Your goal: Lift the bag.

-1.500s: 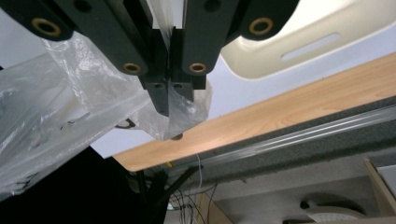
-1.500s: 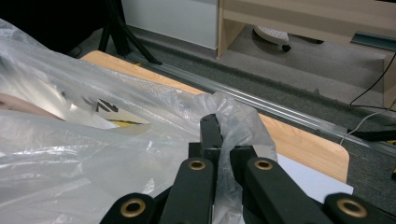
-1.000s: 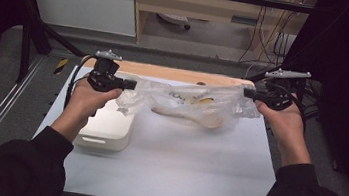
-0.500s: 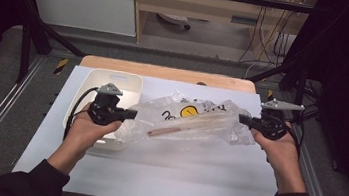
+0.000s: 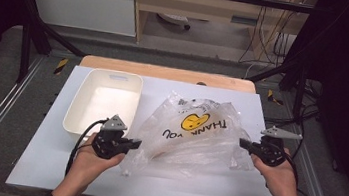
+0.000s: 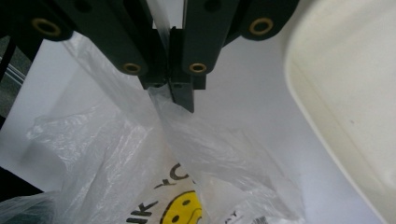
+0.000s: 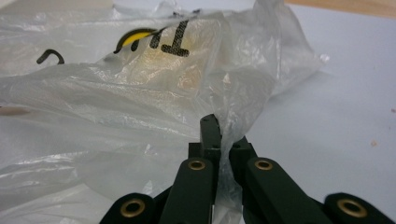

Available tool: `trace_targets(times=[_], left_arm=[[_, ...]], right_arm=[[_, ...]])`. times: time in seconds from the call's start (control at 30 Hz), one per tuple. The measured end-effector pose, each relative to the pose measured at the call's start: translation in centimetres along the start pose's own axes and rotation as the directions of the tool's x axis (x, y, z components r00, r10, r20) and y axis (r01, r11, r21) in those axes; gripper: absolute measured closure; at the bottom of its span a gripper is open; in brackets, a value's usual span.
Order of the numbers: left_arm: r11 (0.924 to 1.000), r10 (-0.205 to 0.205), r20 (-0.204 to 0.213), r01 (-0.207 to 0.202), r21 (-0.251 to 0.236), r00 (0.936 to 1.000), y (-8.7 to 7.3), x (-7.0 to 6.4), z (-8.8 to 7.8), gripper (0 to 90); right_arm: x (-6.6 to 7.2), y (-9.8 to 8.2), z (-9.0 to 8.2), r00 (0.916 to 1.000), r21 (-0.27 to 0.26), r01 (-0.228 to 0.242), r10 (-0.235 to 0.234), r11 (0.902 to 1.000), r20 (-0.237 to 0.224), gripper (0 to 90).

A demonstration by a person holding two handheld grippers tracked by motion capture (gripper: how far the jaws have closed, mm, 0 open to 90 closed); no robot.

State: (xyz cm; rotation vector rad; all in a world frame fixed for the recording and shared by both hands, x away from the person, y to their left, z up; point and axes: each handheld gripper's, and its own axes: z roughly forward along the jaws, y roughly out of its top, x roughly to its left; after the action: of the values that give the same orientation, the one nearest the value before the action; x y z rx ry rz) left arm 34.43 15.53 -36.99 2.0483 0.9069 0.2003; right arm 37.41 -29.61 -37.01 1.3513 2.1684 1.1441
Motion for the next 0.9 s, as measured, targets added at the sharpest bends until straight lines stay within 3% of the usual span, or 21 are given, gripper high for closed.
trace_targets(times=[0.3, 0.37, 0.47, 0.67, 0.9], left_arm=[[0.9981, 0.049, -0.015, -0.049, 0.039, 0.9987, -3.5, -2.5, 1.6, 90.0], [0.9972, 0.059, -0.030, -0.057, 0.047, 0.9978, -3.9, -2.5, 1.8, 90.0], [0.9980, 0.037, -0.033, -0.036, 0.053, 0.9987, -4.6, -2.1, 2.0, 90.0], [0.9932, 0.029, -0.040, -0.024, 0.114, 0.9988, -6.8, -1.6, 3.3, 90.0], [0.9932, 0.053, -0.074, -0.045, 0.108, 0.9958, -7.3, -1.3, 3.7, 89.9]], right_arm=[[0.5, -3.5, 0.1, 0.9994, 0.025, -0.001, 0.000, 0.9997, 0.035, 90.0], [0.6, -3.9, 0.3, 0.9991, 0.036, 0.001, -0.003, 0.9994, 0.041, 90.0], [0.6, -4.8, 0.6, 0.9990, 0.057, -0.008, 0.005, 0.9984, 0.044, 90.0], [0.9, -6.3, 0.9, 0.9990, 0.103, -0.019, 0.015, 0.9945, 0.041, 90.0], [1.5, -7.5, 1.7, 0.9993, 0.149, 0.002, -0.008, 0.9889, 0.037, 90.0]])
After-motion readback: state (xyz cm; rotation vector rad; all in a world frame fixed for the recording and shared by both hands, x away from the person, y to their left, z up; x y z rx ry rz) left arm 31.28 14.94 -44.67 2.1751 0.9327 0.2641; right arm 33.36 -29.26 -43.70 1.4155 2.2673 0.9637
